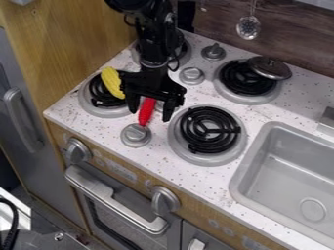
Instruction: Moved the yellow corn to the lower right burner
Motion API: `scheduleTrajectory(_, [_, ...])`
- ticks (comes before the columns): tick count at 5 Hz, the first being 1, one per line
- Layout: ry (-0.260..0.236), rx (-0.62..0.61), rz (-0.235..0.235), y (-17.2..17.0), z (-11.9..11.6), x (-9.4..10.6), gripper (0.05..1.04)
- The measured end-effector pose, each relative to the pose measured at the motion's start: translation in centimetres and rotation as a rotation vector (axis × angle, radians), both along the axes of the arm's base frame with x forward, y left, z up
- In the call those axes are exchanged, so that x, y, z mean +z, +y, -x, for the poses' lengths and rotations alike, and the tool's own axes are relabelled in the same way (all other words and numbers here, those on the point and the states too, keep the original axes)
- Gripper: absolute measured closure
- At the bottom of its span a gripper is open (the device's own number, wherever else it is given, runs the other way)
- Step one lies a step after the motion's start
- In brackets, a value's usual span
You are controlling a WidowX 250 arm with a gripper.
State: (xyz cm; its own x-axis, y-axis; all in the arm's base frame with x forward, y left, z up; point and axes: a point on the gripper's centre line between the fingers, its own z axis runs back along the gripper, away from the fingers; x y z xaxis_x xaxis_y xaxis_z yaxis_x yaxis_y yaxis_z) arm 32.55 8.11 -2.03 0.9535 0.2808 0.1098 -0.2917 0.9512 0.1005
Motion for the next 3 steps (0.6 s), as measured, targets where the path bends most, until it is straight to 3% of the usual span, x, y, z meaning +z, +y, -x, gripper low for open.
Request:
scheduleTrajectory(1, [0.042, 0.004, 0.011, -0.2, 0.6, -1.3, 0.092])
scheduleTrajectory(3, [0.025, 0.100, 0.045, 2.4, -1.0, -0.5, 0.092])
